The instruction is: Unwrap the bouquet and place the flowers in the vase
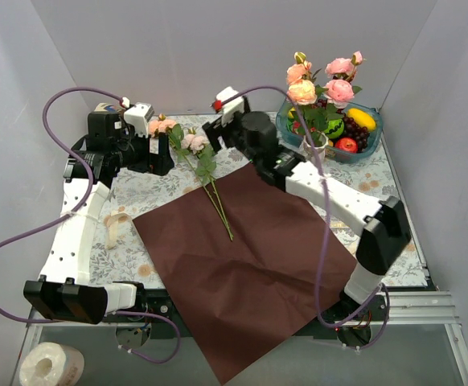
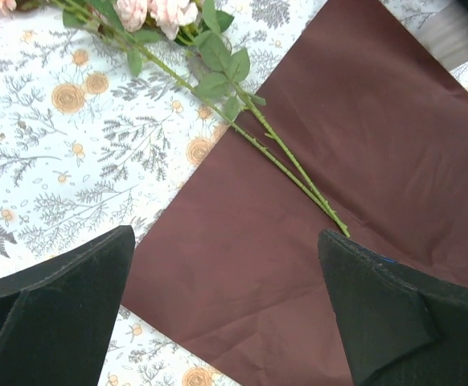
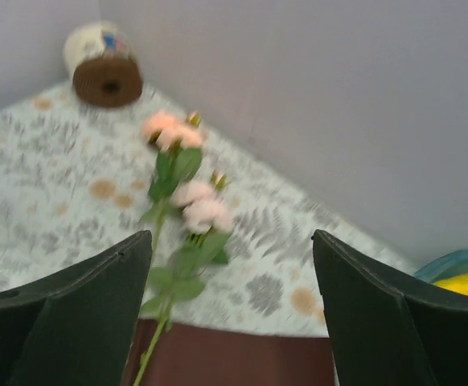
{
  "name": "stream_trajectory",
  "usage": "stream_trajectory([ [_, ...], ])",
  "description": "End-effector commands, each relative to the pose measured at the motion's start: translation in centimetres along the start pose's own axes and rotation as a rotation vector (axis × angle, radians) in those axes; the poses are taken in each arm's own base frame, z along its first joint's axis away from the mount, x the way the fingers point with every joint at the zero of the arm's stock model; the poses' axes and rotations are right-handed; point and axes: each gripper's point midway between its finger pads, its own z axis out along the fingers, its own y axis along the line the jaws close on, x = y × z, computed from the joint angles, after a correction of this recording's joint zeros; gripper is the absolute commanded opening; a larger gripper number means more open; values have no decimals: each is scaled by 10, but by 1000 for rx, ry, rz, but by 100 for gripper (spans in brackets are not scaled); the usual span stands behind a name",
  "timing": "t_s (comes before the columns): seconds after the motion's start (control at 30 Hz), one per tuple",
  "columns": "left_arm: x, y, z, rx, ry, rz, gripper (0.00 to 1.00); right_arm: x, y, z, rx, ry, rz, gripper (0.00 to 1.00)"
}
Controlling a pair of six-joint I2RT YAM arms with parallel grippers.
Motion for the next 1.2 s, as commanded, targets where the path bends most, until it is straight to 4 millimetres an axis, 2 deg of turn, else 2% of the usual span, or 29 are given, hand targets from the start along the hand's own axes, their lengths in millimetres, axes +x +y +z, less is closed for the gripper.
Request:
stream_trajectory([
  [0.0,9,1,1,16,11,10,98,50,37,12,-66,116,119,85],
  [0.03,7,1,-1,17,1,22,98,74,51,20,-90,158,150,84],
  [0.1,5,-1,-2,32,-11,36,98,93,61,30,-110,201,165,82],
  [0.13,5,-2,-1,40,-9,34,98,122,72,40,-120,263,179,82],
  [0.2,7,-5,4,66,9,24,98,142,78,50,-122,330,189,82],
  [0.23,8,-6,6,76,14,18,98,171,87,56,-137,390,183,81],
  [0.3,11,-6,9,84,21,17,98,186,92,61,-142,451,186,79],
  [0.33,15,-6,11,85,28,20,98,207,98,63,-151,494,180,77],
  [0.4,19,-3,11,74,23,32,98,222,102,63,-152,534,179,75],
  [0.43,23,-3,12,71,27,35,98,235,104,61,-153,568,172,73],
  [0.5,25,0,11,59,22,52,98,249,103,58,-145,596,169,72],
  [0.53,27,0,10,56,22,57,98,264,103,51,-137,630,163,71],
  [0.77,35,-4,8,73,27,66,98,293,96,30,-122,687,168,69],
  [1.0,41,-2,6,60,28,79,98,306,96,29,-124,704,186,66],
  [1.17,44,-1,8,58,35,84,98,304,97,39,-133,688,194,63],
])
